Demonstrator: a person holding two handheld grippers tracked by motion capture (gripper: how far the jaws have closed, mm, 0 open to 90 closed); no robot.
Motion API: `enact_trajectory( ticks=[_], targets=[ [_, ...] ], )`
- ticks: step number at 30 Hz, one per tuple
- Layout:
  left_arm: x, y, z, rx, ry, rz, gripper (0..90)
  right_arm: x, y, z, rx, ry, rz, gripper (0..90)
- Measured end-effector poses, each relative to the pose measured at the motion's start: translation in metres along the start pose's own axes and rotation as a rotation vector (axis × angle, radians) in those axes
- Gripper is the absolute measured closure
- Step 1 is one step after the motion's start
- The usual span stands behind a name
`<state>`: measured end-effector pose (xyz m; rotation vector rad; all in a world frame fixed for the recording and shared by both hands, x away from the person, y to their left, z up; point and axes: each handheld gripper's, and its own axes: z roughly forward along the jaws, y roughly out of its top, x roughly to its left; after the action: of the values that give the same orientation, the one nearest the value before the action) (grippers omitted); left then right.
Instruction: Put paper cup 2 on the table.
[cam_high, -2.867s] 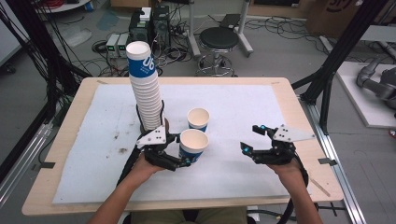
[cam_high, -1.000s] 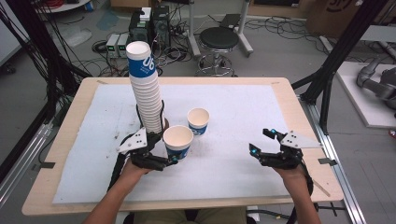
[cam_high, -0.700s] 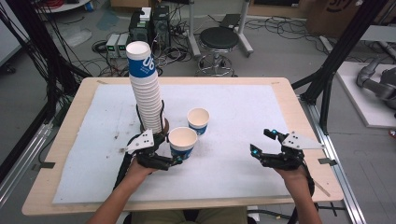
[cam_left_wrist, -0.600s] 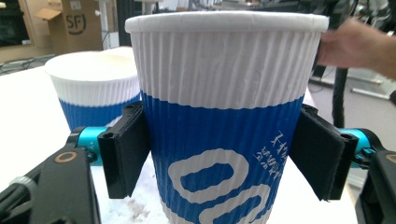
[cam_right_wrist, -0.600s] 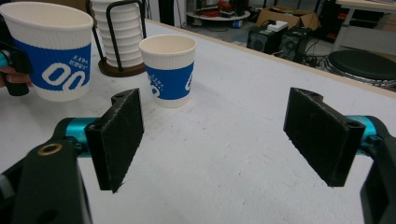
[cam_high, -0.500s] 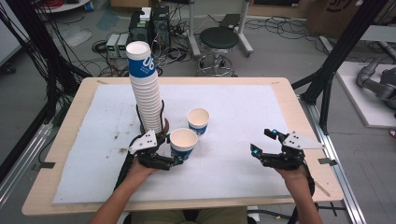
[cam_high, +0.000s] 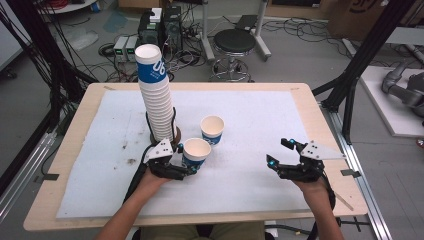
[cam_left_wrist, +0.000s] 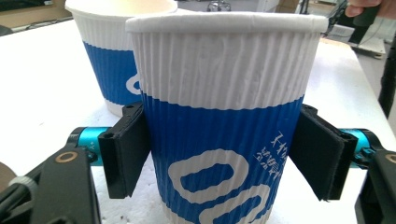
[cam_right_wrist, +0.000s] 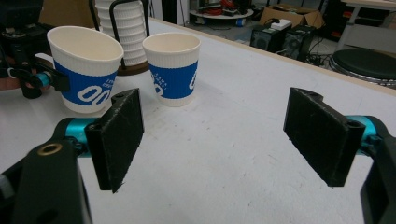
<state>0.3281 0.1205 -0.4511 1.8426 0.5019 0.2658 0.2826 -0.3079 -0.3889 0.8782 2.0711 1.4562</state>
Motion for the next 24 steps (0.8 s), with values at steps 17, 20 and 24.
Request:
enact_trajectory(
  ticks=[17, 20, 24],
  targets=[
    [0.001, 0.003, -0.012, 0.120, 0.022, 0.024, 25.8, 0.000, -0.001, 0.000, 0.007, 0.007, 0.003, 20.6],
    [0.001, 0.003, -0.014, 0.136, 0.021, 0.020, 25.7, 0.000, -0.001, 0.000, 0.009, 0.007, 0.000, 20.6],
    [0.002, 0.003, -0.018, 0.160, 0.024, -0.004, 25.3, 0.000, -0.001, -0.001, 0.006, 0.006, 0.004, 20.6]
  ],
)
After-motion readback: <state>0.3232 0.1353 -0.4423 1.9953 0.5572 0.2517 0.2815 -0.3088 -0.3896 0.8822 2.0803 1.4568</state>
